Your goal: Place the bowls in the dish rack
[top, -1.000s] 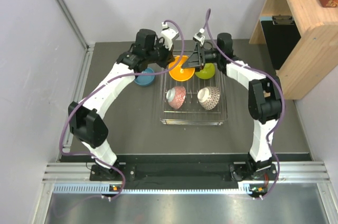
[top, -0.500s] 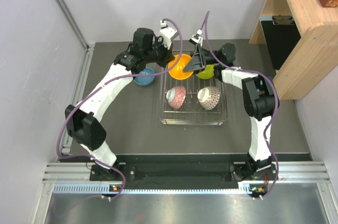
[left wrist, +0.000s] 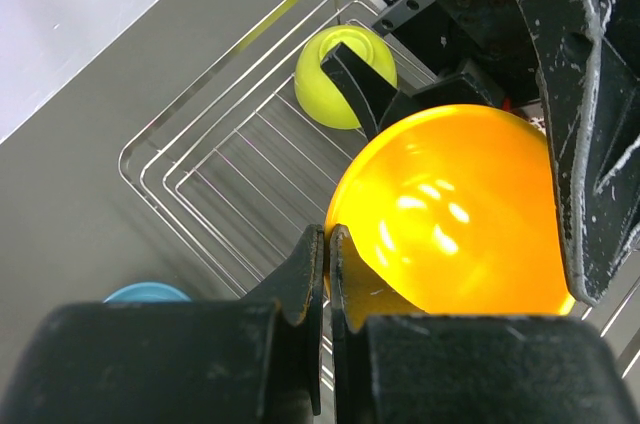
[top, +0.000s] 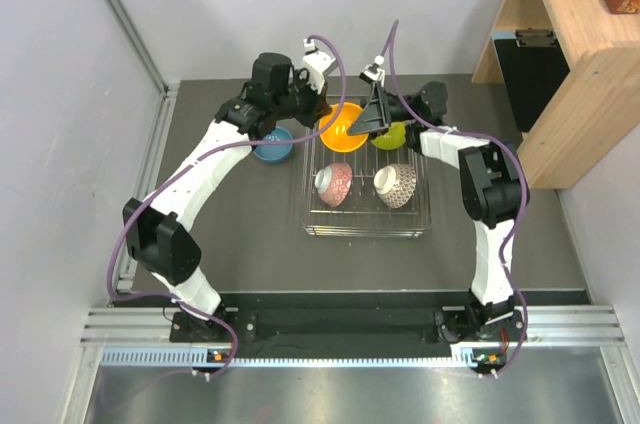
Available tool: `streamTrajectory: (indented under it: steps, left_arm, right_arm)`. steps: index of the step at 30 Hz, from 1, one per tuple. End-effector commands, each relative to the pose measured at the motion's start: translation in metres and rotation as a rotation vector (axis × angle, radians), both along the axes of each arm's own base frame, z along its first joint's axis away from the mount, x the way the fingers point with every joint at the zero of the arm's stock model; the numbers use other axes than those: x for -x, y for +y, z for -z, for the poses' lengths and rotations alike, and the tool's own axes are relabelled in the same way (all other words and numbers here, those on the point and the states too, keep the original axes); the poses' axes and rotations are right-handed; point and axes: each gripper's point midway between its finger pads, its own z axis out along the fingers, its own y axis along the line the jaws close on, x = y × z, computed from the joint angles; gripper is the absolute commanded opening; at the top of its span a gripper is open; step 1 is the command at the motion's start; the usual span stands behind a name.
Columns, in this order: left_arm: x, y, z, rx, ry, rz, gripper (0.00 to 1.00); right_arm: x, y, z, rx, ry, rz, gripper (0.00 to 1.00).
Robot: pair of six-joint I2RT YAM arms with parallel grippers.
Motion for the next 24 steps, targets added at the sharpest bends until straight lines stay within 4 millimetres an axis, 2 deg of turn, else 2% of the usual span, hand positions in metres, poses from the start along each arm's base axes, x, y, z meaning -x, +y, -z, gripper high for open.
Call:
streamTrajectory:
  steps: [1, 5, 13, 15, 16, 18, 19, 20, 22, 23, 24]
  left_arm:
    - [0.005, -0.002, -0.037, 0.058, -0.090, 0.004, 0.00]
    - [0.006, -0.004, -0.035, 0.056, -0.085, 0.008, 0.00]
    - [0.006, -0.005, -0.032, 0.053, -0.080, 0.010, 0.00]
    - [0.007, -0.006, -0.030, 0.051, -0.076, 0.013, 0.00]
    - [0.007, -0.006, -0.029, 0.051, -0.076, 0.013, 0.00]
    - [0.007, -0.006, -0.028, 0.051, -0.074, 0.014, 0.00]
    - [0.008, -0.007, -0.027, 0.052, -0.070, 0.018, 0.00]
    - [0.007, -0.006, -0.027, 0.050, -0.069, 0.017, 0.00]
    - [0.008, -0.007, -0.025, 0.048, -0.066, 0.022, 0.12]
    - [0.008, -0.007, -0.025, 0.049, -0.064, 0.025, 0.25]
    - [0.009, -0.008, -0.025, 0.051, -0.064, 0.030, 0.28]
  right_arm:
    - [-0.006, -0.004, -0.016, -0.042, -0.095, 0.047, 0.98]
    - [-0.011, -0.005, -0.013, -0.037, -0.085, 0.061, 0.89]
    - [-0.011, -0.005, -0.013, -0.036, -0.088, 0.057, 0.63]
    - [-0.011, -0.005, -0.014, -0.037, -0.093, 0.055, 0.51]
    - [-0.011, -0.005, -0.014, -0.036, -0.088, 0.056, 0.42]
    - [-0.011, -0.005, -0.015, -0.037, -0.091, 0.056, 0.31]
    - [-0.011, -0.005, -0.014, -0.037, -0.091, 0.057, 0.21]
    - [-0.011, -0.005, -0.014, -0.037, -0.089, 0.056, 0.17]
    - [-0.012, -0.005, -0.015, -0.039, -0.092, 0.060, 0.06]
    - [-0.012, -0.005, -0.015, -0.039, -0.090, 0.062, 0.05]
    - [-0.012, -0.005, -0.015, -0.040, -0.092, 0.062, 0.04]
